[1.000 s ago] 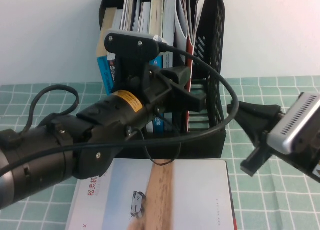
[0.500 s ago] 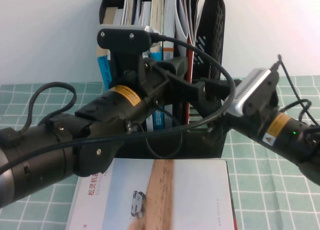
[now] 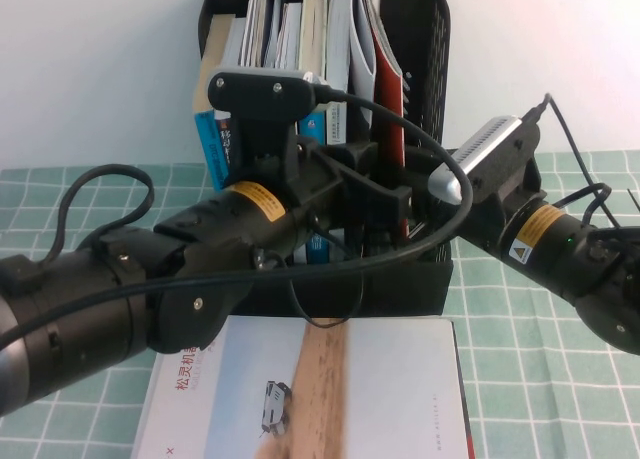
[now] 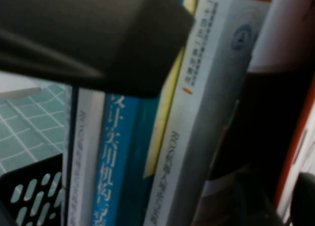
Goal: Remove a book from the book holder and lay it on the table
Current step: Pick up the right side book from the book shelf
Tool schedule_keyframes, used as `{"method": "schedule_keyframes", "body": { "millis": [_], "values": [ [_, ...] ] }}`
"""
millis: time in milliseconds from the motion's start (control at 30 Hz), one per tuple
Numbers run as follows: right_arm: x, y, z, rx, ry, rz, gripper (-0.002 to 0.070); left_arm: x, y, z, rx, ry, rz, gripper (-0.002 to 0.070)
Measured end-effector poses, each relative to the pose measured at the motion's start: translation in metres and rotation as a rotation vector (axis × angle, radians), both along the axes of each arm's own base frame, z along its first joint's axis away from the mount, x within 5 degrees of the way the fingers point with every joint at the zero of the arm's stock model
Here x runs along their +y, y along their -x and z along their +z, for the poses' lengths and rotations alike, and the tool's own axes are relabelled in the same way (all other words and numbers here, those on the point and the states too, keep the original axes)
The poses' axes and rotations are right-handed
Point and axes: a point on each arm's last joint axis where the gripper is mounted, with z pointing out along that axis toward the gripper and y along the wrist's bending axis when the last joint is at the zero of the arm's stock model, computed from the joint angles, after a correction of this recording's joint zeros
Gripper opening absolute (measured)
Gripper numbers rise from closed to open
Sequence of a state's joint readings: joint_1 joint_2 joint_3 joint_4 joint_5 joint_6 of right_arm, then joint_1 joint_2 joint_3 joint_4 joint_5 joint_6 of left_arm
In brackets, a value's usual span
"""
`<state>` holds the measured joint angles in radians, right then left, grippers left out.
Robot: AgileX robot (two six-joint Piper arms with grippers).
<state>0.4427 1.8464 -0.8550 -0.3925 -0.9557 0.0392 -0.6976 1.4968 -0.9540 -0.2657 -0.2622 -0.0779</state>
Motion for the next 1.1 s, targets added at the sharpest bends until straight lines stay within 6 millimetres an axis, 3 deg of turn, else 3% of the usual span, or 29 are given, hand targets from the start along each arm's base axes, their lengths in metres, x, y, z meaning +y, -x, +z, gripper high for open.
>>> {"method": "schedule_keyframes", "body": {
  "millis": [233,567,967,1100],
  "values": [
    [-0.002,-0.001,0.000,0.007,-0.016,-0.024,0.0117,-0.003,-0.006,0.013,0.008,0.128,0.040,-0.0003],
    [-0.002,-0.002,0.000,0.012,-0.011,-0.026,0.0111,-0.028,-0.035,0.010,0.132,0.080,0.016,-0.0003],
    [-0.004,-0.004,-0.003,0.049,-0.008,-0.066,0.0112,-0.004,-0.061,0.001,0.157,0.109,0.122,-0.0003],
    [-0.008,-0.007,-0.001,0.057,-0.051,-0.113,0.0055,-0.001,-0.063,0.001,0.154,0.096,0.126,-0.0003]
  ]
}}
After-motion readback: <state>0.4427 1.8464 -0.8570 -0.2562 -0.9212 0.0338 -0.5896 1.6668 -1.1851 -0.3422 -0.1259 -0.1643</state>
